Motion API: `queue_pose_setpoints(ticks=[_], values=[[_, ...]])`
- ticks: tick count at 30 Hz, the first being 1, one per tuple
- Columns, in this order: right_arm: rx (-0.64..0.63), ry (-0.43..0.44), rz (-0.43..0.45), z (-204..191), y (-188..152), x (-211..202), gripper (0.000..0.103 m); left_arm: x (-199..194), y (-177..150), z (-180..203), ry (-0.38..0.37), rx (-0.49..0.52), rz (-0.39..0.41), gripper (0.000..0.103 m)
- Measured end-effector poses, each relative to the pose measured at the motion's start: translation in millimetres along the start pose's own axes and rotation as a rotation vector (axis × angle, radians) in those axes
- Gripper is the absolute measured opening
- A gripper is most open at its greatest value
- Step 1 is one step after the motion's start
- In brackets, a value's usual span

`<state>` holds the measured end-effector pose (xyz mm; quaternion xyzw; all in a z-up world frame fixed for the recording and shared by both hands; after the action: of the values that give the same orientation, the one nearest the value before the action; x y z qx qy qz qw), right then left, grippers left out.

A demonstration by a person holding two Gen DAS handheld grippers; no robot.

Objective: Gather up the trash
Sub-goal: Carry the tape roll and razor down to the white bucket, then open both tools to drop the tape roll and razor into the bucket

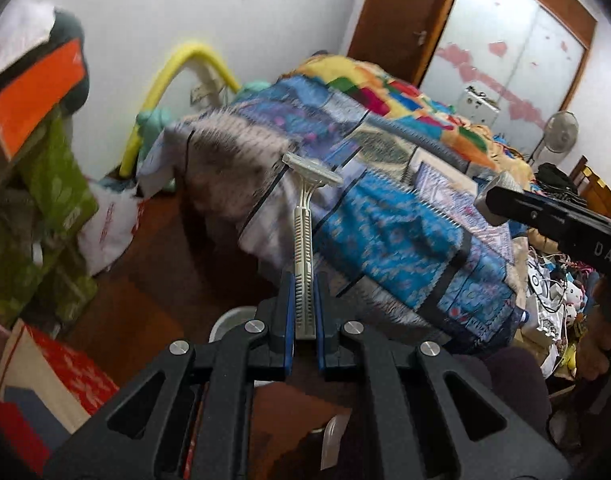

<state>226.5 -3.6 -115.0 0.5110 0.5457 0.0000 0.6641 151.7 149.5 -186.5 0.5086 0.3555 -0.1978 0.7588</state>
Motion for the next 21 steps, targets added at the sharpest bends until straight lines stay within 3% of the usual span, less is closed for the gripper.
queue_pose_setpoints(ticks=[11,21], values=[[-0.085,0.035,-0.240,-40,-43,94,0.036,69,-42,-51,0.042,-0.108,-0.183,0.008],[-0.094,0.089,-0.440,-50,-73,171,0.036,132,-81,-86,0.058,-0.208,-0.374,0.008]])
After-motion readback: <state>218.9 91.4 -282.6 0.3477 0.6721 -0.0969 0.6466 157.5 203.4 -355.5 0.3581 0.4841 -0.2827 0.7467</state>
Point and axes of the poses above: each gripper's, at about its wrist camera, not at the fingertips, and x roughly the way its jaws point, z to its right, y to its top, the point moved 5 cm from there along x, roughly the way its jaws point
